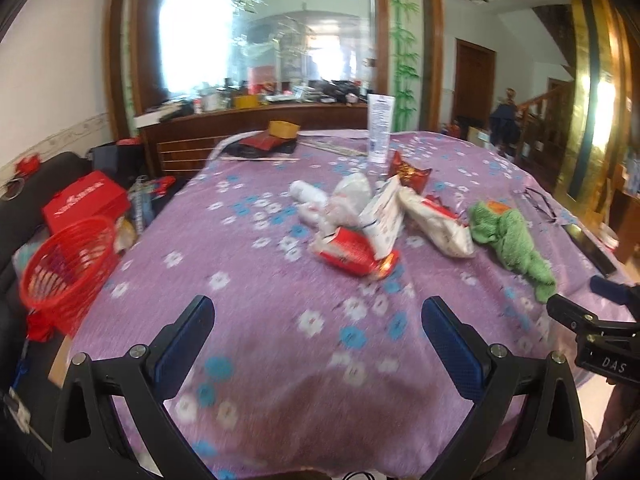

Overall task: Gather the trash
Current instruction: 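Grasp the white carton strip with the left tool while the right tool grasps the green towel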

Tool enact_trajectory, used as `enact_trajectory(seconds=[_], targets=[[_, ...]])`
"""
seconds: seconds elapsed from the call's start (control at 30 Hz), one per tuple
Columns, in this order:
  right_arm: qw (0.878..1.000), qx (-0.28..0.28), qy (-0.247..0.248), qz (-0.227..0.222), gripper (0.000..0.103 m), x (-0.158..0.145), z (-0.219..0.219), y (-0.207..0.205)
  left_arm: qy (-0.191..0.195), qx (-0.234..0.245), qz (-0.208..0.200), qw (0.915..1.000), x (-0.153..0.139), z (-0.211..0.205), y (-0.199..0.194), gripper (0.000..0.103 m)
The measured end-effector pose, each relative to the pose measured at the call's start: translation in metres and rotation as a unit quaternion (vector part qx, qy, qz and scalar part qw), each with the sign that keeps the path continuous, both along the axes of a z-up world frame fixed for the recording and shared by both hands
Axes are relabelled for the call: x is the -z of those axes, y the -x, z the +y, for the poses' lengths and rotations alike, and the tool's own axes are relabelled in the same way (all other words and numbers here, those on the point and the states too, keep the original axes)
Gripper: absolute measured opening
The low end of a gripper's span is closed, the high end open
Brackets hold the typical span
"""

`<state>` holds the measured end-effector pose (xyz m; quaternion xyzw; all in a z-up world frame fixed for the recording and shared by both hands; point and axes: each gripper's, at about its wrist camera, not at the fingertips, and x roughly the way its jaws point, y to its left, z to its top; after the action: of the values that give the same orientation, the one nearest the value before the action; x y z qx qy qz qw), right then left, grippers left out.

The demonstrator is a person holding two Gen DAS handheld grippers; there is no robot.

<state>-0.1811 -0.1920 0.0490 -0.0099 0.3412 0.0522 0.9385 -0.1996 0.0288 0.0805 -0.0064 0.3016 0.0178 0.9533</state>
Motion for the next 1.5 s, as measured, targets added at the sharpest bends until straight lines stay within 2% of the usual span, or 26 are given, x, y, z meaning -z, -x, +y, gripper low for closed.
enact_trajectory(seconds=[0.03,0.07,0.1,0.13,0.2,0.27,0.37,0.47,0.57,0.63,0.73,0.8,0.9,1.1,1.2,1.5], targets=[[1.0,-0.006,-0.017,0.007,0.088,-0.001,-0.005,-0.007,0.006,0.008,0.005,0.9999,-0.003,0.0,-0.01,0.091],[0.999,-0.012,-0.038,0.019,0.081,-0.001,-0.012,-0.016,0.012,0.012,0.011,0.9998,-0.005,0.0,-0.02,0.085],[0.998,-0.016,-0.054,0.028,0.075,-0.001,-0.017,-0.023,0.024,0.021,0.025,0.9992,-0.007,-0.001,-0.036,0.071],[0.996,-0.02,-0.074,0.038,0.074,0.0,-0.023,-0.031,0.033,0.027,0.033,0.9986,-0.007,-0.002,-0.045,0.063],[0.994,-0.029,-0.096,0.051,0.074,0.0,-0.03,-0.048,0.049,0.044,0.057,0.9962,-0.007,-0.006,-0.073,0.062],[0.994,-0.022,-0.097,0.055,0.074,0.001,-0.036,-0.064,0.057,0.055,0.069,0.9945,-0.004,-0.011,-0.092,0.062],[0.993,-0.021,-0.101,0.063,0.07,0.003,-0.041,-0.087,0.053,0.073,0.092,0.9917,0.002,-0.025,-0.122,0.046],[0.991,-0.024,-0.106,0.074,0.066,0.008,-0.044,-0.106,0.039,0.078,0.114,0.9896,0.012,-0.036,-0.147,0.043],[0.991,-0.023,-0.094,0.088,0.064,0.016,-0.041,-0.123,0.038,0.087,0.134,0.9864,0.02,-0.044,-0.165,0.033],[0.99,-0.034,-0.095,0.1,0.057,0.022,-0.038,-0.13,0.034,0.091,0.142,0.985,0.023,-0.048,-0.174,0.023],[0.991,-0.036,-0.088,0.095,0.053,0.021,-0.035,-0.131,0.034,0.101,0.154,0.9824,0.031,-0.056,-0.181,0.015],[0.992,-0.036,-0.085,0.088,0.045,0.02,-0.035,-0.126,0.035,0.105,0.147,0.983,0.033,-0.06,-0.177,0.012],[0.992,-0.037,-0.094,0.082,0.042,0.019,-0.038,-0.115,0.029,0.104,0.132,0.9854,0.031,-0.061,-0.166,0.012],[0.991,-0.038,-0.115,0.064,0.041,0.008,-0.043,-0.095,0.06,0.105,0.096,0.988,0.012,-0.045,-0.132,0.012],[0.991,-0.035,-0.12,0.042,0.041,-0.003,-0.042,-0.088,0.074,0.099,0.074,0.9896,0.0,-0.036,-0.118,0.012],[0.991,-0.065,-0.119,0.014,0.041,-0.027,-0.018,-0.076,0.082,0.085,0.048,0.9918,-0.018,-0.016,-0.091,0.012]])
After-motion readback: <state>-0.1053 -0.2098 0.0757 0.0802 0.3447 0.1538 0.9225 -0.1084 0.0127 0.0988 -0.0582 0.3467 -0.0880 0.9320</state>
